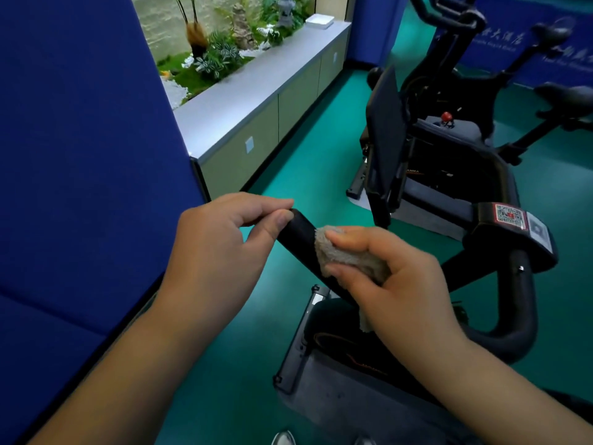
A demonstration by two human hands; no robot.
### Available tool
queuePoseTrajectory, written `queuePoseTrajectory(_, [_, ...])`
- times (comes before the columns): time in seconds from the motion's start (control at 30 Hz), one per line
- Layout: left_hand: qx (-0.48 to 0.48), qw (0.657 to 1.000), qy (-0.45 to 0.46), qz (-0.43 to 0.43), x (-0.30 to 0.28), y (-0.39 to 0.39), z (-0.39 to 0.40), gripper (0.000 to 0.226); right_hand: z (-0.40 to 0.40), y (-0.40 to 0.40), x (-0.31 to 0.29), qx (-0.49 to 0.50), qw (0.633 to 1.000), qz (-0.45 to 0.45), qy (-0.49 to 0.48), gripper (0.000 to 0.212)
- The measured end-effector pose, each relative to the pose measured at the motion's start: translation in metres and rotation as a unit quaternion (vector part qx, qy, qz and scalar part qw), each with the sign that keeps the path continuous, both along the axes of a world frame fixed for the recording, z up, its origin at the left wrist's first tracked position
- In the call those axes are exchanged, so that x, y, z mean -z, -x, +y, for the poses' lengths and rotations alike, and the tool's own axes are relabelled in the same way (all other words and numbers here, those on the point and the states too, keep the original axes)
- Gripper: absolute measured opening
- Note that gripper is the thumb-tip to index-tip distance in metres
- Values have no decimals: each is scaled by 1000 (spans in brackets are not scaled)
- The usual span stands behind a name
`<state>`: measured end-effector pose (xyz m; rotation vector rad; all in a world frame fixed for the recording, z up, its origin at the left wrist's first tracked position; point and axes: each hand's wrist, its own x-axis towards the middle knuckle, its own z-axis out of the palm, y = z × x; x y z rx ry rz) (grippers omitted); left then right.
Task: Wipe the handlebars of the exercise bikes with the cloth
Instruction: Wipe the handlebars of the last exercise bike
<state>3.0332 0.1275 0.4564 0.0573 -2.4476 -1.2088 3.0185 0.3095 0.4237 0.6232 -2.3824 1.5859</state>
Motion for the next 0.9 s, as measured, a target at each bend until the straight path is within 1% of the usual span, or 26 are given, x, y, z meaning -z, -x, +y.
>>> queuePoseTrajectory(0.07, [-7, 1000, -1, -2, -1, 0, 2, 15, -12, 10, -8, -8, 1000, -7, 18, 31])
queuePoseTrajectory(0.17, [-16, 1000, 2, -15, -3, -1, 4, 16, -22, 21, -19, -52, 998, -1, 21, 24])
queuePoseTrajectory(0.27, [-36, 999, 10, -17, -4, -7, 9, 18, -3, 21, -16, -90, 995, -17, -37, 21])
queuePoseTrajectory(0.33, [-52, 998, 10, -18, -3, -9, 12, 19, 15, 18, -10, -94, 990, -38, -93, 19])
queuePoseTrajectory(0.37, [-61, 998, 8, -17, -3, -9, 14, 19, 20, 18, -9, -94, 989, -46, -103, 19])
queuePoseTrajectory(0.47, [-82, 996, 3, -18, -3, -9, 17, 18, 13, 24, -12, -97, 992, -52, -69, 26])
queuePoseTrajectory(0.6, [-90, 995, 31, -12, -2, -12, 22, 21, -15, 37, -21, -119, 992, -21, -20, 18])
queuePoseTrajectory(0.63, [-93, 995, 34, -10, -1, -13, 22, 22, -13, 37, -20, -128, 991, -18, -24, 18])
queuePoseTrajectory(0.7, [-104, 994, 26, -8, -1, -14, 24, 22, 2, 34, -15, -139, 988, -21, -63, 20])
queuePoseTrajectory(0.77, [-114, 993, 8, -7, -1, -14, 25, 21, 20, 28, -8, -138, 986, -33, -93, 26])
queuePoseTrajectory(0.8, [-116, 993, 2, -5, -1, -14, 26, 21, 26, 26, -6, -133, 986, -34, -99, 26])
queuePoseTrajectory(0.83, [-119, 993, -1, -4, -1, -13, 26, 21, 27, 26, -5, -129, 986, -34, -97, 25])
queuePoseTrajectory(0.9, [-126, 992, -3, -4, -1, -13, 28, 20, 17, 32, -8, -133, 988, -41, -71, 31])
